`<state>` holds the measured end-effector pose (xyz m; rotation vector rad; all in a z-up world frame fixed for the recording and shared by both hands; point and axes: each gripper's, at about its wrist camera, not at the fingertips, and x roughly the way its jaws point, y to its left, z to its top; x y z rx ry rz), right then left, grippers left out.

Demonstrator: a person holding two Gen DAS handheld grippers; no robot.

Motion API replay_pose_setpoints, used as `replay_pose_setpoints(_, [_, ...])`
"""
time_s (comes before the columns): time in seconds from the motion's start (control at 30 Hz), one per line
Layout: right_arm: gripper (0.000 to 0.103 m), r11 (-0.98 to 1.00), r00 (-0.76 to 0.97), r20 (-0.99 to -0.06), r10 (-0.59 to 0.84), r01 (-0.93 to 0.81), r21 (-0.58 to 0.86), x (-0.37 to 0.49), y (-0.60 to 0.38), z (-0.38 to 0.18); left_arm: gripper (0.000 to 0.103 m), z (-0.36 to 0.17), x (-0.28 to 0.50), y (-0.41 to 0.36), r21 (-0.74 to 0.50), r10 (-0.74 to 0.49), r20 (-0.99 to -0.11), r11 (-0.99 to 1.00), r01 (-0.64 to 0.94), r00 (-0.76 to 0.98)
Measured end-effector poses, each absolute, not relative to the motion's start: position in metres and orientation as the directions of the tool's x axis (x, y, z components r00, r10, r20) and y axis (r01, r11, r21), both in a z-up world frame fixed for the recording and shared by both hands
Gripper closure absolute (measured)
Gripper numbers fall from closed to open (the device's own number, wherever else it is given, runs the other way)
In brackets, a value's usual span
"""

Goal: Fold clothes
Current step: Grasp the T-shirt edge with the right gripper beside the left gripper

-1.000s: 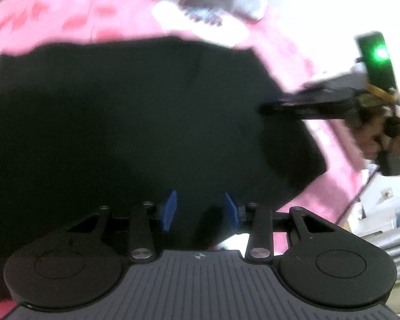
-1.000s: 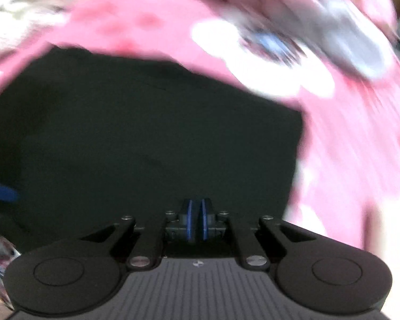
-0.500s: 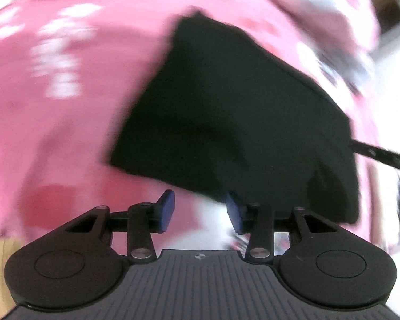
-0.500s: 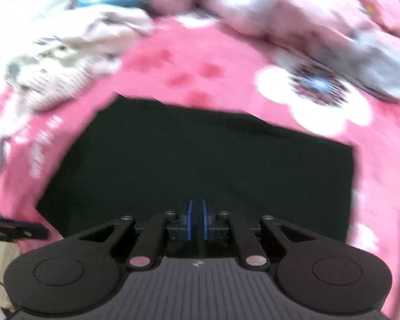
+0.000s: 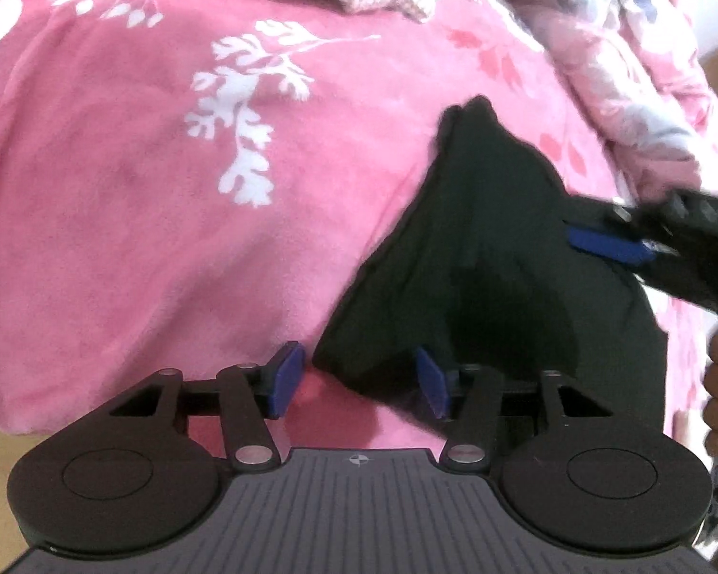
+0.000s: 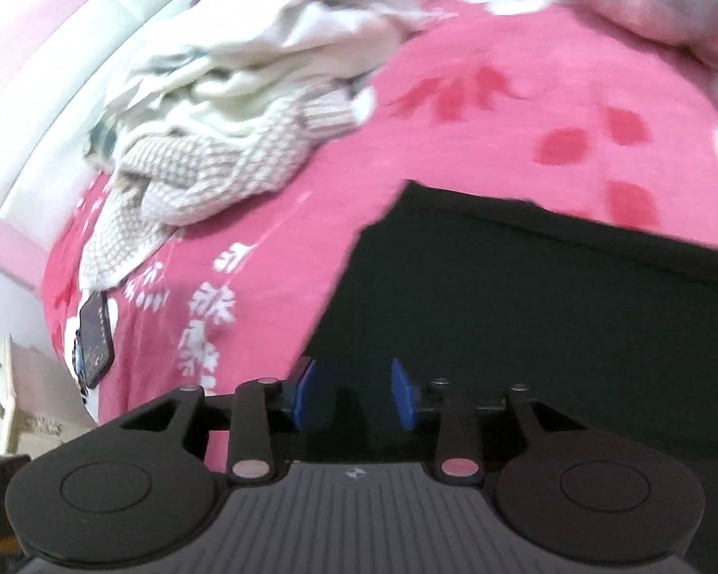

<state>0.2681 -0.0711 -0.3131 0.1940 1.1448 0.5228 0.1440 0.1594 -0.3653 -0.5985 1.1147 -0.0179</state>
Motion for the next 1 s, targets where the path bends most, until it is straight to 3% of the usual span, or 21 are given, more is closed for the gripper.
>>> replay_pose_setpoints(0.17, [0.059,0.889,0.338,-0.844,0.417,-0.346,0.301,0.286,-0.025,-0.321,0.066,-0.365,0.143,0.154,-0.423,-0.278,-0.841,0.872,-0.244,0.464])
replay_pose_setpoints(0.5, [0.059,0.917,0.375,-0.896,0.238,-0.391,0.080,0.320,0.030,-0.354,0.093,-0.363,0.138,0.157,-0.423,-0.314,-0.830,0.893,-0.154,0.462])
replay_pose_setpoints(0.7, [0.061,0.935,0.374,-0.911,0.175,-0.352,0.035,0.328,0.036,-0.363,0.097,-0.359,0.137,0.148,-0.449,-0.368,-0.803,0.891,-0.070,0.468])
replay_pose_setpoints(1.0, [0.093,0.949,0.382,-0.909,0.166,-0.314,0.041,0.333,0.025,-0.363,0.098,-0.338,0.129,0.134,-0.510,-0.469,-0.731,0.858,0.060,0.496])
